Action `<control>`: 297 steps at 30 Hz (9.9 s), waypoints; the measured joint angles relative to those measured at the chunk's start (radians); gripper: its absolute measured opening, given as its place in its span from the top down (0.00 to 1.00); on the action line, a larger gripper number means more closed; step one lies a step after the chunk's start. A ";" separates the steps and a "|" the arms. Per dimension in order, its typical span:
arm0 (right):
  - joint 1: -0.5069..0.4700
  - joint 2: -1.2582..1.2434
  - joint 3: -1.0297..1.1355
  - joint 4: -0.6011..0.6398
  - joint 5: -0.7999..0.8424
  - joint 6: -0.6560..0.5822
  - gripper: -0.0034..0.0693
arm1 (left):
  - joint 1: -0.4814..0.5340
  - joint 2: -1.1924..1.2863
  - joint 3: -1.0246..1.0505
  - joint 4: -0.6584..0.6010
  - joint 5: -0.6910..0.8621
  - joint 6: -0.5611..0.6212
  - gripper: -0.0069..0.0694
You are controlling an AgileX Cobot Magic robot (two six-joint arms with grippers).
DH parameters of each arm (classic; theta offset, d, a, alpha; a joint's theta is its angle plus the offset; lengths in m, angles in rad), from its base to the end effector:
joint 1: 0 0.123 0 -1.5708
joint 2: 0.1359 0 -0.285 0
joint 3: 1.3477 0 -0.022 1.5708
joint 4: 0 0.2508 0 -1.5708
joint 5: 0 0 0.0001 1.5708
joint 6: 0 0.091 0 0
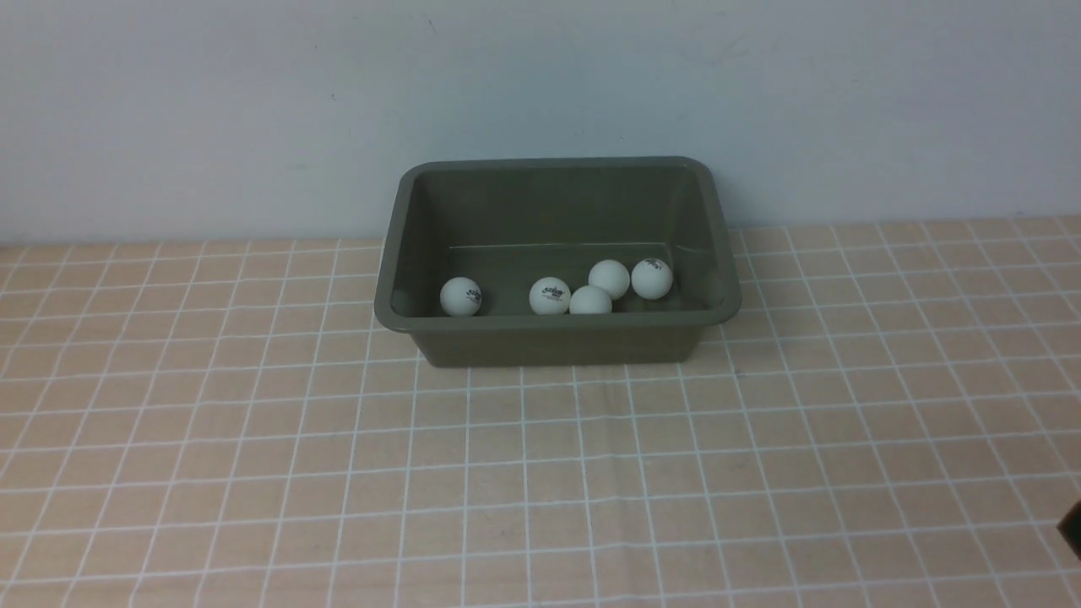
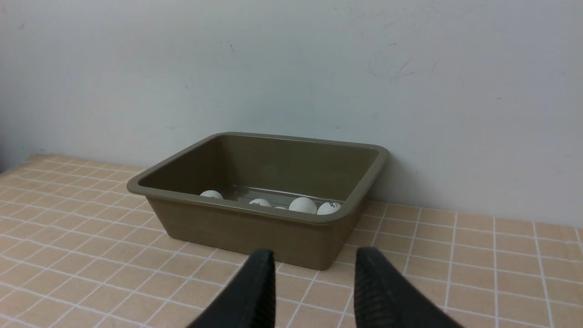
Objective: Put the table tennis balls into the box on the light coffee tablecloth.
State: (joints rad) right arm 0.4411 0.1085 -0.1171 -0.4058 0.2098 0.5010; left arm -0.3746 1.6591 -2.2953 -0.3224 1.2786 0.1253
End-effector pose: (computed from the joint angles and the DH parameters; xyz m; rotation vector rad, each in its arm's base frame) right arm 0.0586 0.0194 0.2289 -0.2204 1.6647 0.3426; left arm 0.2794 -0.1395 0.5387 0.6079 2.0391 -0.5306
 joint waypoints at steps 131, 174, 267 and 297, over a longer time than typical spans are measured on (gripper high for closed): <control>-0.654 -0.091 0.138 0.141 0.202 0.003 0.63 | 0.579 -1.671 2.113 0.142 -0.845 0.034 0.75; -0.654 -0.091 0.138 0.141 0.201 0.003 0.63 | 0.536 -1.671 2.318 0.216 -0.885 -0.051 0.75; -0.541 -0.119 0.142 0.480 0.180 -0.551 0.63 | 0.527 -1.671 2.320 0.223 -0.890 -0.052 0.75; -0.541 -0.119 0.142 0.479 0.180 -0.551 0.63 | 0.527 -1.671 2.320 0.223 -0.890 -0.052 0.75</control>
State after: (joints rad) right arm -0.0995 -0.0100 0.0252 0.0729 0.3894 -0.0502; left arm 0.1520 -0.0121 0.0250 -0.0995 0.3889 0.0729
